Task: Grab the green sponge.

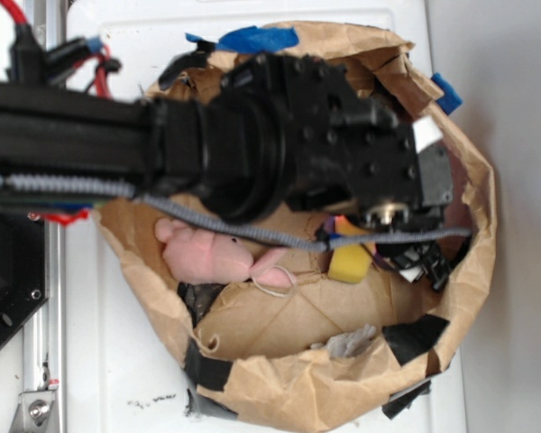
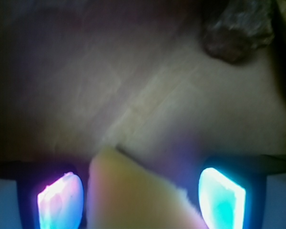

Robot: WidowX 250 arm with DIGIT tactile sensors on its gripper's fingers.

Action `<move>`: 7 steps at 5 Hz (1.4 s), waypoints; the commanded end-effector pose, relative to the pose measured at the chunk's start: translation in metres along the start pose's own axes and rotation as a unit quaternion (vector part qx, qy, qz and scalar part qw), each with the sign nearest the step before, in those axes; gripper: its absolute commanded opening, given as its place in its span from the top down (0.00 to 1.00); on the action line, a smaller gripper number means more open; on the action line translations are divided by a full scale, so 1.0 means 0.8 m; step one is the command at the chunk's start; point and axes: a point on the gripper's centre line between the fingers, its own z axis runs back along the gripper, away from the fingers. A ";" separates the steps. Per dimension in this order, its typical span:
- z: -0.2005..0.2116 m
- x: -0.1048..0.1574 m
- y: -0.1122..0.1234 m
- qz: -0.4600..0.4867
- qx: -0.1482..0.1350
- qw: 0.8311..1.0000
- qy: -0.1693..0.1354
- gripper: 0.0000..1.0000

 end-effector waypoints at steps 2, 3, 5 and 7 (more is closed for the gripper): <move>0.013 -0.018 -0.007 -0.005 -0.012 0.999 -0.034 1.00; 0.011 -0.022 -0.005 -0.003 -0.011 0.999 -0.037 1.00; 0.032 -0.018 -0.003 -0.002 -0.020 0.999 -0.038 1.00; 0.125 -0.013 0.015 -0.039 -0.111 0.989 0.085 1.00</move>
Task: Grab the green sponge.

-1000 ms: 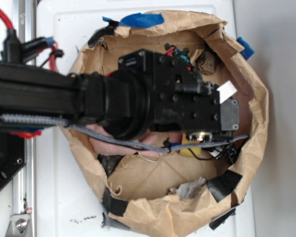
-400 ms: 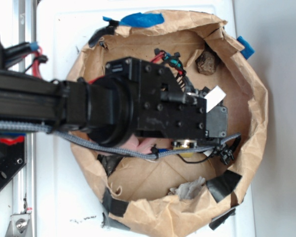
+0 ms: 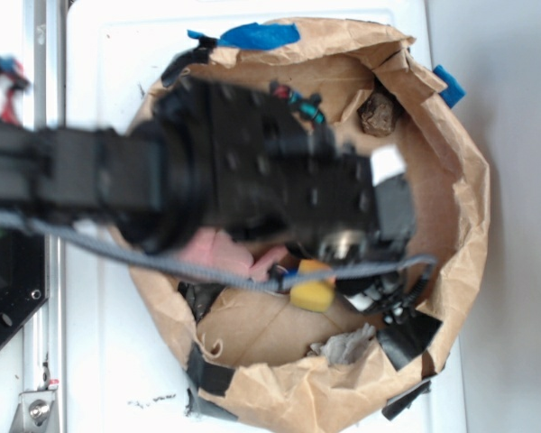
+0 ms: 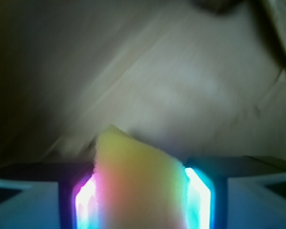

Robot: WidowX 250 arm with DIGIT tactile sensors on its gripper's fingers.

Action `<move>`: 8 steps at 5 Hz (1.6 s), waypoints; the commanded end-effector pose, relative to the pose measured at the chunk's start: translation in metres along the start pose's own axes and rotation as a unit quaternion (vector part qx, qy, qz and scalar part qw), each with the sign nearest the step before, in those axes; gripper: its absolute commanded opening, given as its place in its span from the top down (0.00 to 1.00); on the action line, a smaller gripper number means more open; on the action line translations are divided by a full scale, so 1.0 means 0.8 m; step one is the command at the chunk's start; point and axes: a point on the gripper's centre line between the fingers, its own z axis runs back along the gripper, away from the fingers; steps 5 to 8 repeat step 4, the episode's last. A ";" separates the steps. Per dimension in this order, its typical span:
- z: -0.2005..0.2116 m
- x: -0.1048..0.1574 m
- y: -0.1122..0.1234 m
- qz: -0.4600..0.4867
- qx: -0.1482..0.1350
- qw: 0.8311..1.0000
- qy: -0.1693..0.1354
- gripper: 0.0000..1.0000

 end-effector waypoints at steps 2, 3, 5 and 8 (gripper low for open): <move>0.103 -0.017 0.029 0.004 -0.003 1.000 0.031 1.00; 0.100 -0.030 0.030 0.015 0.045 0.999 0.014 1.00; 0.100 -0.039 0.030 0.019 0.048 0.999 0.009 1.00; 0.100 -0.039 0.030 0.019 0.048 0.999 0.009 1.00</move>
